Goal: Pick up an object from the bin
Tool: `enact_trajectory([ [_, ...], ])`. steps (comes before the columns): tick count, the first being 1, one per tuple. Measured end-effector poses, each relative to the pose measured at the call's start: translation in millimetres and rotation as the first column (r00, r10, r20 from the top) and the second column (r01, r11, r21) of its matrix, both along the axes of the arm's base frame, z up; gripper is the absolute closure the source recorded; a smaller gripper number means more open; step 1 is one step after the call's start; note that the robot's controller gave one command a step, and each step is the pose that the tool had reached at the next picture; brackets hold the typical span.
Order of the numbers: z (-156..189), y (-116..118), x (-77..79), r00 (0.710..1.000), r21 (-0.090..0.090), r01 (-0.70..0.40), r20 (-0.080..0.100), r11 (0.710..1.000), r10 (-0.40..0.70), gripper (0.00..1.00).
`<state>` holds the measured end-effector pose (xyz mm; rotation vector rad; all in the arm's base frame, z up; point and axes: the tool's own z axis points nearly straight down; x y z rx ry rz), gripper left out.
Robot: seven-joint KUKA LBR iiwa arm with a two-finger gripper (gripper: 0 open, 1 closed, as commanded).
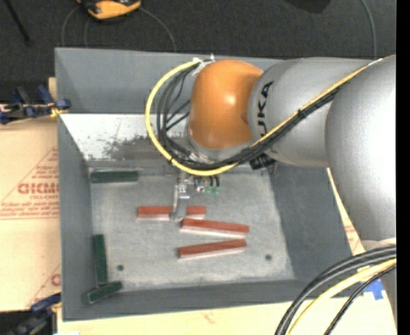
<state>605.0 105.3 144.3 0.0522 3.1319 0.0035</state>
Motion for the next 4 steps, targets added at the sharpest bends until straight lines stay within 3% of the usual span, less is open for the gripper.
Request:
enact_trajectory([
  [1,-73.4,-5.1,-0.5,0.998,-0.003,-0.059,-0.005,0.998,0.059,0.00],
  [2,-72.9,-12.0,-1.1,0.997,-0.001,0.079,-0.006,0.997,-0.079,1.00],
  [4,-72.0,-12.1,-1.1,0.997,0.000,0.079,-0.005,0.997,-0.079,1.00],
])
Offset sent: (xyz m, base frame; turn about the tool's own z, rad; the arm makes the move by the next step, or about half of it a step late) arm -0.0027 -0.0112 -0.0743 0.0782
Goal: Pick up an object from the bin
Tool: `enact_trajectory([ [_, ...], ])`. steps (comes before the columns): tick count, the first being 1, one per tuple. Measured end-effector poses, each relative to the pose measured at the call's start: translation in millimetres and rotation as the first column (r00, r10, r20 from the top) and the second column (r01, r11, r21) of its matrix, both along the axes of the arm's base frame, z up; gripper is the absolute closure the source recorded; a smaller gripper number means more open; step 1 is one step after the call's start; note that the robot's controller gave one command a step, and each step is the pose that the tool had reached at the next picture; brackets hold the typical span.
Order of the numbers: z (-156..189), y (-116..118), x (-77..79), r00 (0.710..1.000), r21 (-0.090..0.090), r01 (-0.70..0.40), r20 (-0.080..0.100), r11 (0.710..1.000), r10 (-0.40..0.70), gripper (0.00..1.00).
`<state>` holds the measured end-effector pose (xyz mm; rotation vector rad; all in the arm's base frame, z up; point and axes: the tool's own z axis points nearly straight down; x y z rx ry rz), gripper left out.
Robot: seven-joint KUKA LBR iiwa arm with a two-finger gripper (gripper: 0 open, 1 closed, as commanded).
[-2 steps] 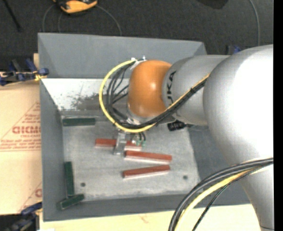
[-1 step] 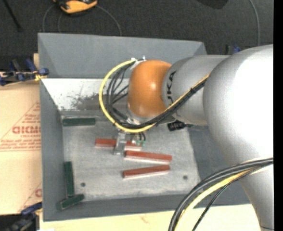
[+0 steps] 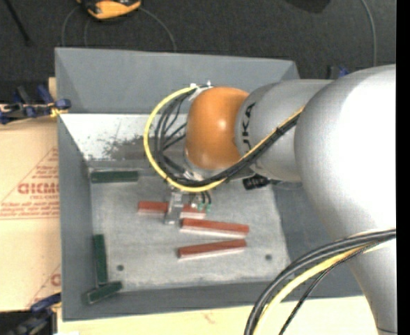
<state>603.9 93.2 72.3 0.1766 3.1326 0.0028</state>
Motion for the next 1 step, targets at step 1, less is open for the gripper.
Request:
enact_trajectory([
  [1,5.5,-0.3,-1.4,1.000,0.000,0.000,-0.005,1.000,0.000,1.00],
])
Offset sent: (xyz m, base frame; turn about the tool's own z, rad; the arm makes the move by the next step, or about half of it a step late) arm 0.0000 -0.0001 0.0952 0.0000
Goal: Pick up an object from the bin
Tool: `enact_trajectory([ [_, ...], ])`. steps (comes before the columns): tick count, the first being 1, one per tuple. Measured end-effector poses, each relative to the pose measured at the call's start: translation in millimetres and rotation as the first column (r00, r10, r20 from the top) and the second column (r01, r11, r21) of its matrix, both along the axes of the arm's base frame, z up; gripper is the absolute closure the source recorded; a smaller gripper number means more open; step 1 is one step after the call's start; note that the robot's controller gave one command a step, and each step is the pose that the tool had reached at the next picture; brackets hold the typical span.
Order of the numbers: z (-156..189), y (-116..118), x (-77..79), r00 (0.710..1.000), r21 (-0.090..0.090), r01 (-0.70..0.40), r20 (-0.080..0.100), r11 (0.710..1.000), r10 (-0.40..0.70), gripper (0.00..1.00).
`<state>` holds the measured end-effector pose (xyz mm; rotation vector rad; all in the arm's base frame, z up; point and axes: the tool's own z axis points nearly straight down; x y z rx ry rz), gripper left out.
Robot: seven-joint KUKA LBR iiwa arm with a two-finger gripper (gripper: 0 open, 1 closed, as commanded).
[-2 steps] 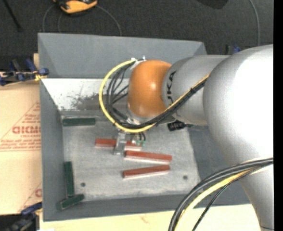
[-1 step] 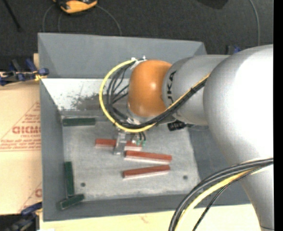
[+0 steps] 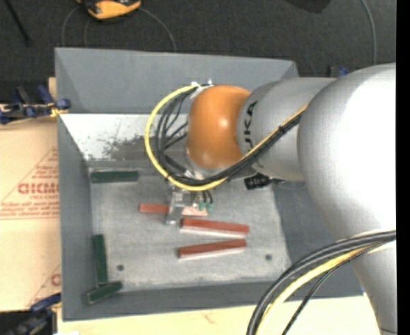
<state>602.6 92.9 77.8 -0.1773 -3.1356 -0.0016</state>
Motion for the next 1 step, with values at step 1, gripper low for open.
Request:
enact_trajectory([
  [1,21.0,-0.4,-1.8,1.000,-0.001,0.000,-0.007,1.000,0.000,1.00],
])
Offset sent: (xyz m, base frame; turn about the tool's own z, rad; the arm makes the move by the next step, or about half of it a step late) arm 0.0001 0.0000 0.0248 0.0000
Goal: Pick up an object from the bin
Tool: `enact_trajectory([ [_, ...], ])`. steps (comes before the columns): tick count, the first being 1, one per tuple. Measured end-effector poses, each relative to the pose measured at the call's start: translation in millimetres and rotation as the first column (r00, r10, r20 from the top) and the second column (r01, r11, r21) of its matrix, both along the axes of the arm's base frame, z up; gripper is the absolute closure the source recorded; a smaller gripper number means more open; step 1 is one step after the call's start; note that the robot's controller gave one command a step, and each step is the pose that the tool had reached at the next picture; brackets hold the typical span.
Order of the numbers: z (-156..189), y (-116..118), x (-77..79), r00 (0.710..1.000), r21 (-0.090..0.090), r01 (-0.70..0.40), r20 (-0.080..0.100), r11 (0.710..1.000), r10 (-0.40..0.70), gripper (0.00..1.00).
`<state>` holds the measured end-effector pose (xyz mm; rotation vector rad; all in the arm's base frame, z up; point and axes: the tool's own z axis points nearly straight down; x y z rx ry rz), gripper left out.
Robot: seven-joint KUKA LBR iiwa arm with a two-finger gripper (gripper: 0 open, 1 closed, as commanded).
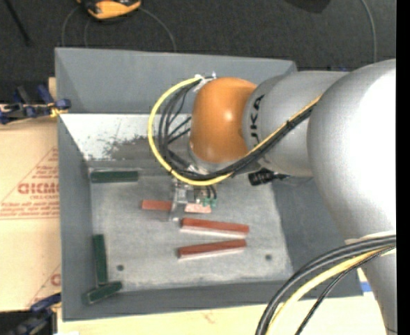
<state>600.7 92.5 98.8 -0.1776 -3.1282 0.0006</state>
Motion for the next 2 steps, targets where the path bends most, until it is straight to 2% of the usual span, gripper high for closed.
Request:
enact_trajectory([
  [2,48,0,3.0,1.000,0.001,0.000,0.012,1.000,0.000,1.00],
])
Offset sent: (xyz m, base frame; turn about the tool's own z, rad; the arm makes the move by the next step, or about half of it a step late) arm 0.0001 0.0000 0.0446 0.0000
